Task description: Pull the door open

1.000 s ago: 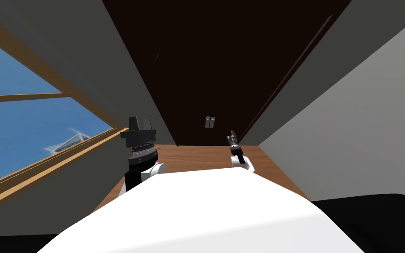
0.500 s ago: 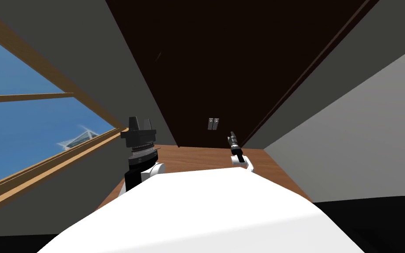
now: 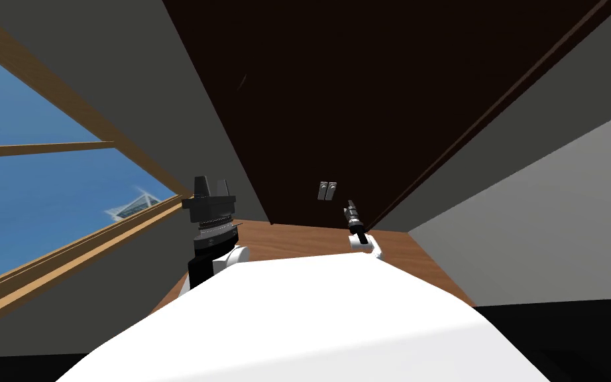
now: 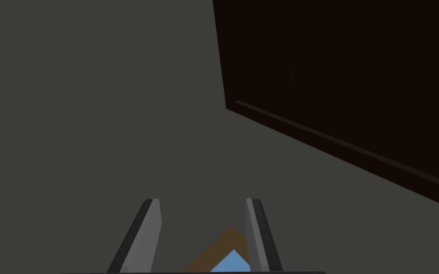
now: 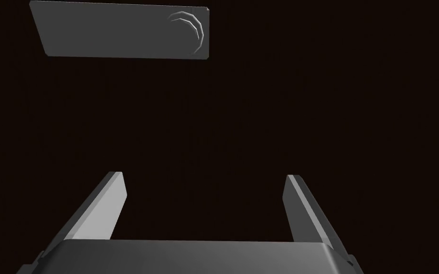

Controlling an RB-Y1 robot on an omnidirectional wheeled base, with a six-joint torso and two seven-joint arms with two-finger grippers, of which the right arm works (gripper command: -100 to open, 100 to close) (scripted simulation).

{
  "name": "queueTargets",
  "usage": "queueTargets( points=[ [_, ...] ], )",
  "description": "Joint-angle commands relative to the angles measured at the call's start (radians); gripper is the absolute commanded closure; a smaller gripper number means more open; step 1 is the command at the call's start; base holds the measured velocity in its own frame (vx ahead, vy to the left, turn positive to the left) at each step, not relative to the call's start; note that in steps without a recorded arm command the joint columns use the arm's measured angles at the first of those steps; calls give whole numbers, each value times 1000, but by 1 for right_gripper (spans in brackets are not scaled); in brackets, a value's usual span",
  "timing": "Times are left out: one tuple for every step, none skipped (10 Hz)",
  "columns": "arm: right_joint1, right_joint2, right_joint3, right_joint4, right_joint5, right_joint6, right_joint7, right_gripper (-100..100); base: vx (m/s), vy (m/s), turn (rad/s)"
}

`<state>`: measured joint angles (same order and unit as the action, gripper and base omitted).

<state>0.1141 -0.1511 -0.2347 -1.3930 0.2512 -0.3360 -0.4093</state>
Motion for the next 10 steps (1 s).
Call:
queueTargets(
  points=[
    [-19, -1, -11, 36, 13, 1, -10, -100, 174, 37, 87],
    [-29, -2, -17, 56, 22, 3, -17, -100, 160, 25, 89],
    [-42, -3, -24, 81, 32, 5, -25, -100, 191, 30, 85],
    [-53, -4, -30, 101, 41, 6, -33, -100, 214, 30, 123],
    [-63, -5, -34, 116, 47, 7, -38, -100, 176, 21, 70],
    [-57, -6, -31, 104, 42, 8, -35, -100, 72, 8, 9],
    [-38, -24, -61, 119, 38, 16, -34, -100, -24, -43, -177],
    [-31, -32, -75, 125, 35, 20, -32, -100, -73, -76, -200],
    [-27, -36, -82, 128, 34, 22, -31, -100, -48, -84, -80],
    [-18, -49, -105, 140, 30, 28, -28, -100, 7, -118, -139]
  ],
)
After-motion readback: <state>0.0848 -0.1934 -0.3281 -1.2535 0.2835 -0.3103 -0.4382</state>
